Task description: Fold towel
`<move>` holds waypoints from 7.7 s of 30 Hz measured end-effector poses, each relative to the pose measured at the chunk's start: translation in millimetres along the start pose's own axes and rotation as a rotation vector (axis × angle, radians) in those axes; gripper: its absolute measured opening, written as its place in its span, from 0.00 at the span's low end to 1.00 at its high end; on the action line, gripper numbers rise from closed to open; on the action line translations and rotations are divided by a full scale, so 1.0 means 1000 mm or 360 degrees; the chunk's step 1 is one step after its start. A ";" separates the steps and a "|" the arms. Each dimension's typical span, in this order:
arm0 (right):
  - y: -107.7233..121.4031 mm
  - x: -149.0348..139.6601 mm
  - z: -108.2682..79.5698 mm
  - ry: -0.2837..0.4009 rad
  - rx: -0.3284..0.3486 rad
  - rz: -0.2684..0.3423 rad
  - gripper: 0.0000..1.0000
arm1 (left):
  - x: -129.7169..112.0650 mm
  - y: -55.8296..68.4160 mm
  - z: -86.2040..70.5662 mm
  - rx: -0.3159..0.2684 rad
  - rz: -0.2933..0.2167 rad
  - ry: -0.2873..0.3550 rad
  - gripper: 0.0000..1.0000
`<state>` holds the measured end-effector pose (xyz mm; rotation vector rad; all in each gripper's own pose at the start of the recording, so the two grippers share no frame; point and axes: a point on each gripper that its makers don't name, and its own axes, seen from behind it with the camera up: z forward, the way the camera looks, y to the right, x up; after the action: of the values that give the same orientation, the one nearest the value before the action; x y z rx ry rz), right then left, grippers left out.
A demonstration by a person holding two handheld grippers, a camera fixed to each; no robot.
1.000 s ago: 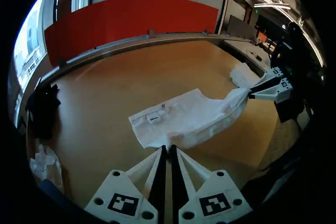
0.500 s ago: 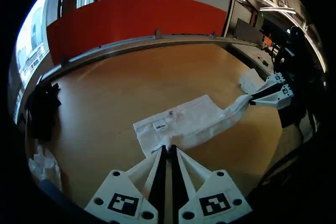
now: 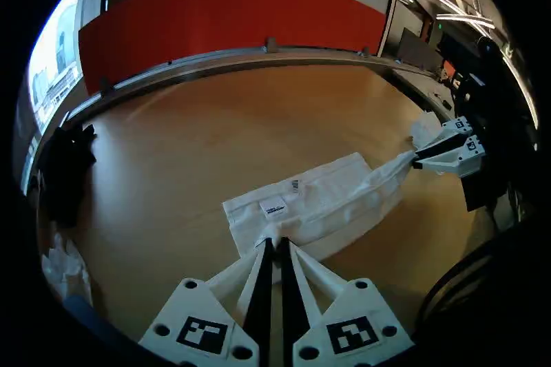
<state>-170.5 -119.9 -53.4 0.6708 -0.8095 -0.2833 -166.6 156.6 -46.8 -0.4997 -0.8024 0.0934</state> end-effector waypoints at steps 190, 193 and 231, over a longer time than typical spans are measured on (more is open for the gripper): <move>0.000 -0.093 0.034 -0.0364 0.0077 -0.0112 0.45 | -0.122 -0.084 -0.099 0.0580 -0.0396 -0.0013 0.98; 0.000 -0.093 0.034 -0.0366 0.0088 -0.0107 0.36 | -0.122 -0.085 -0.099 0.0582 -0.0397 -0.0016 0.98; 0.012 0.004 0.003 -0.0089 -0.0009 -0.0232 0.04 | -0.115 -0.083 -0.094 0.0578 -0.0379 -0.0013 0.98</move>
<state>-170.6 -113.7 -41.6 0.7206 -0.8140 -0.4379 -188.9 16.3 -140.2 -0.0596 -0.8254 0.0191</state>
